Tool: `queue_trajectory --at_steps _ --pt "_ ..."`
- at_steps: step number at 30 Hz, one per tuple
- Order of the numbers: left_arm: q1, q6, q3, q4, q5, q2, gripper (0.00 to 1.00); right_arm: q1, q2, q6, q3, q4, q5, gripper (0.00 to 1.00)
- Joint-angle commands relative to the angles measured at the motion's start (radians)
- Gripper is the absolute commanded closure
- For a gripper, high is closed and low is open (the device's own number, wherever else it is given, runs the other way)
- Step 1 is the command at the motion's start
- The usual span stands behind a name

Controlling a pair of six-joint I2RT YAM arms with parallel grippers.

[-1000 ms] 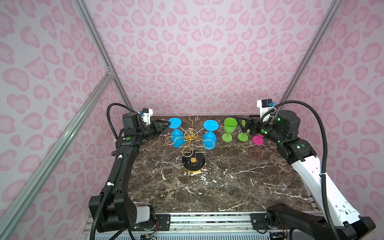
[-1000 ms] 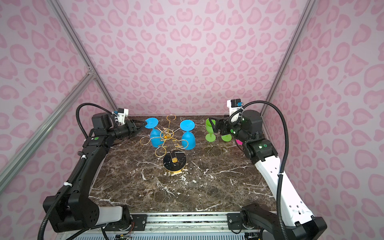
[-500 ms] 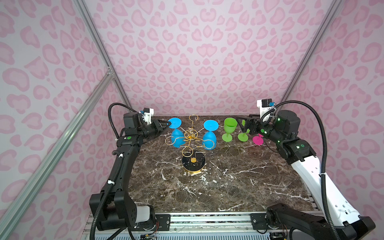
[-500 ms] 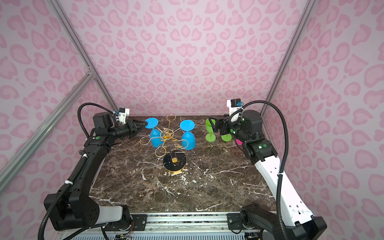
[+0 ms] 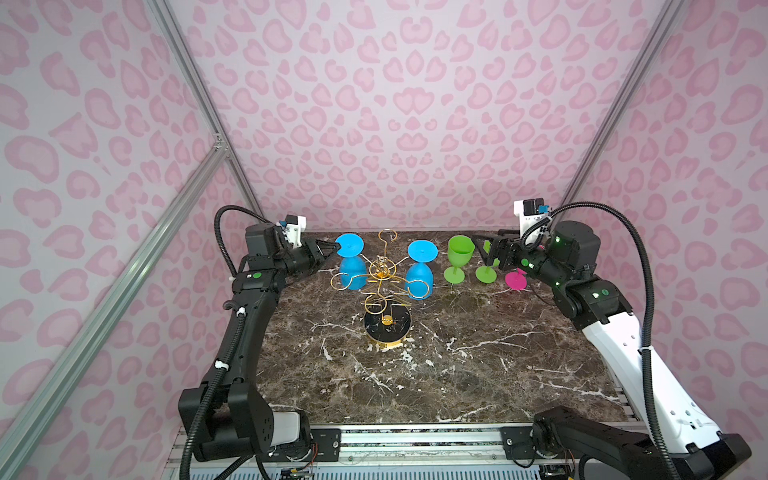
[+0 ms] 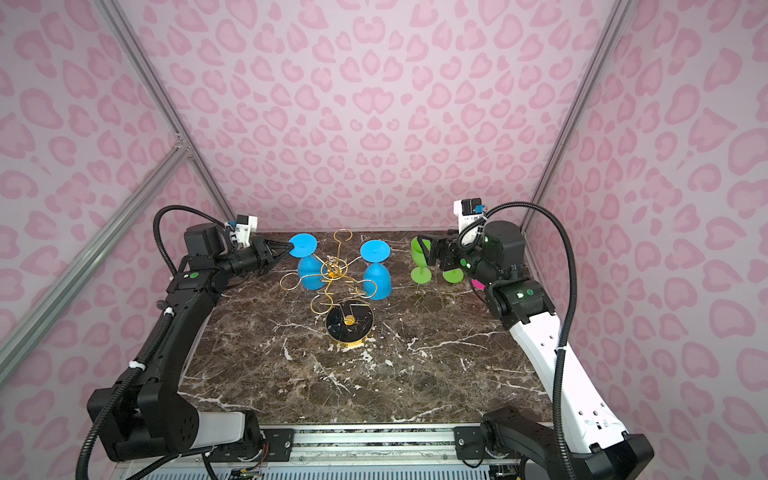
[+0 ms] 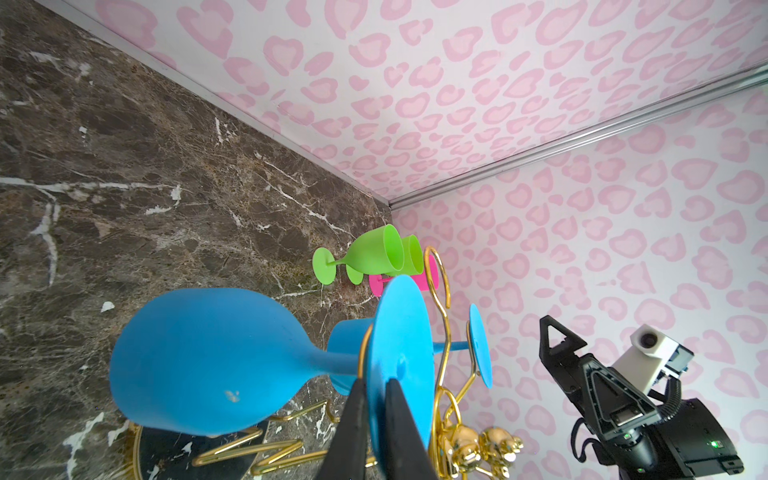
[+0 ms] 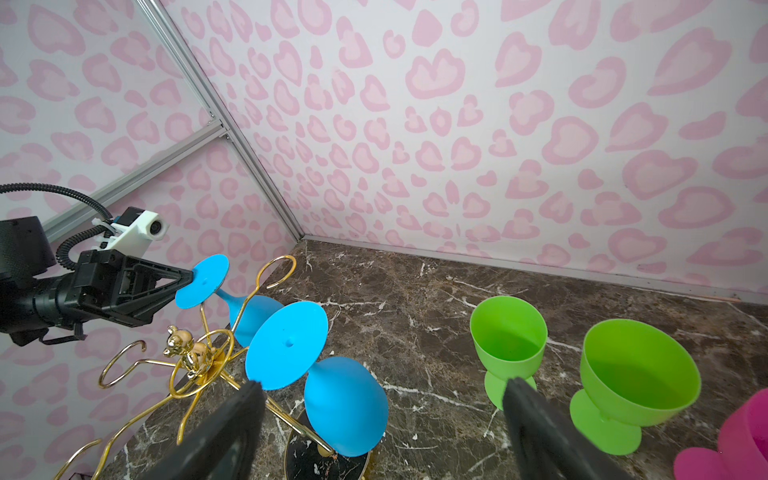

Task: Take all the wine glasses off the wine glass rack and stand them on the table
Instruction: 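Grasp the base of the blue glass on the rack with the left gripper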

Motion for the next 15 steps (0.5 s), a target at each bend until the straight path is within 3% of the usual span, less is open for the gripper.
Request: queue_trajectory --at_steps 1,4,15 --pt "0.000 -0.006 0.014 0.042 0.027 -0.007 0.91 0.001 0.001 0.000 -0.008 0.019 0.000 0.09" --pt "0.000 -0.008 0.020 0.039 0.034 -0.008 0.97 0.001 0.000 0.003 -0.009 0.023 -0.001 0.09" --pt "0.000 -0.043 0.024 0.042 0.065 -0.010 0.97 0.001 -0.003 0.005 -0.007 0.022 -0.001 0.09"
